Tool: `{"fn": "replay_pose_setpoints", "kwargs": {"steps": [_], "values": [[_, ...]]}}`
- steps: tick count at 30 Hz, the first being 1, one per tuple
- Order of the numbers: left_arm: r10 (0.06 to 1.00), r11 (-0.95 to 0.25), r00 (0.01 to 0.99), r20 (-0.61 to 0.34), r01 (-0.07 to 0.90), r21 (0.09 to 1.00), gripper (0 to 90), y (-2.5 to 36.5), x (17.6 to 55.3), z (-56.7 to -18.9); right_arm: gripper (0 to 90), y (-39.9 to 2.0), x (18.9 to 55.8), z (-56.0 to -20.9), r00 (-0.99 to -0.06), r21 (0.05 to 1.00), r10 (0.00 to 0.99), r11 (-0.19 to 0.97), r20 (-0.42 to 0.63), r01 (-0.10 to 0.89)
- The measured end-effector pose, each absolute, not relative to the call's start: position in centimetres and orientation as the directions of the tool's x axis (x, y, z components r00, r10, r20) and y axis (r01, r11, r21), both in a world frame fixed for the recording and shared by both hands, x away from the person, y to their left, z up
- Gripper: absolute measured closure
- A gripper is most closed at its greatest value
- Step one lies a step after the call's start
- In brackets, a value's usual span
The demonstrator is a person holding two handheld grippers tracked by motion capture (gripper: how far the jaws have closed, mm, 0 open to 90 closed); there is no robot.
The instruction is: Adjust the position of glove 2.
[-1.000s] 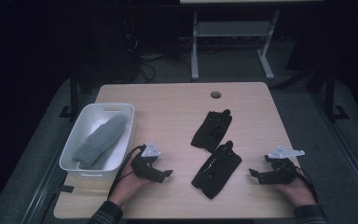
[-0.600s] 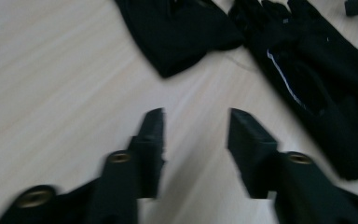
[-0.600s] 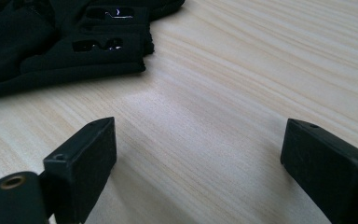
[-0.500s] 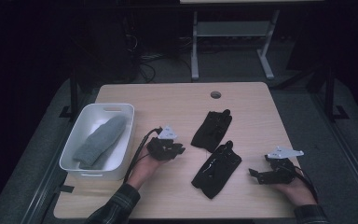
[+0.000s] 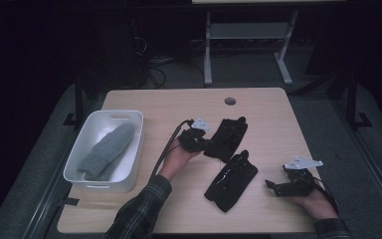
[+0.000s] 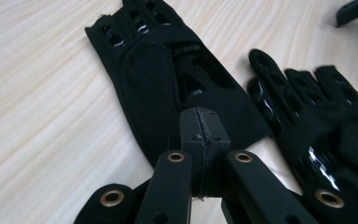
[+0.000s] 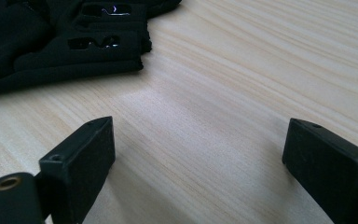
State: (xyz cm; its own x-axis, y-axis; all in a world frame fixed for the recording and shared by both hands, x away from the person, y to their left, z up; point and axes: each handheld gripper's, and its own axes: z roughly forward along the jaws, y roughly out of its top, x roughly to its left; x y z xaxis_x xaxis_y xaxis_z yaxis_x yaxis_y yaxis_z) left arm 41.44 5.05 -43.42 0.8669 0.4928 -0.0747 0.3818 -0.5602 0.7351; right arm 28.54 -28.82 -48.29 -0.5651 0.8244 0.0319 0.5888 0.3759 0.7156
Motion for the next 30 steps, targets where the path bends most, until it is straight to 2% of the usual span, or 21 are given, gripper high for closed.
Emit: {"fn": "replay_pose_setpoints", "kwargs": {"steps": [5,9,11,15,30], "values": [[0.490,-0.556,0.866,-0.101,0.400,0.728,89.5,3.4,42.4,-44.5,9.0,-28.8,28.5,-48.3,-0.565,0.716,0.824,0.376,0.031,0.588],[0.489,-0.595,0.866,-0.099,0.415,0.688,89.5,2.7,42.7,-46.3,8.9,-28.8,28.5,-48.3,-0.565,0.716,0.825,0.376,0.032,0.589],[0.507,-0.562,0.853,-0.127,0.438,0.701,89.6,2.7,42.8,-46.4,8.9,-28.8,28.5,-48.3,-0.565,0.715,0.825,0.376,0.032,0.589],[0.528,-0.585,0.845,-0.091,0.439,0.682,89.6,3.4,43.2,-46.2,9.0,-28.8,28.5,-48.3,-0.565,0.715,0.825,0.376,0.032,0.589],[0.519,-0.593,0.846,-0.123,0.460,0.661,89.7,6.2,41.0,-45.9,8.9,-28.8,28.5,-48.3,-0.565,0.714,0.824,0.377,0.032,0.590]]}}
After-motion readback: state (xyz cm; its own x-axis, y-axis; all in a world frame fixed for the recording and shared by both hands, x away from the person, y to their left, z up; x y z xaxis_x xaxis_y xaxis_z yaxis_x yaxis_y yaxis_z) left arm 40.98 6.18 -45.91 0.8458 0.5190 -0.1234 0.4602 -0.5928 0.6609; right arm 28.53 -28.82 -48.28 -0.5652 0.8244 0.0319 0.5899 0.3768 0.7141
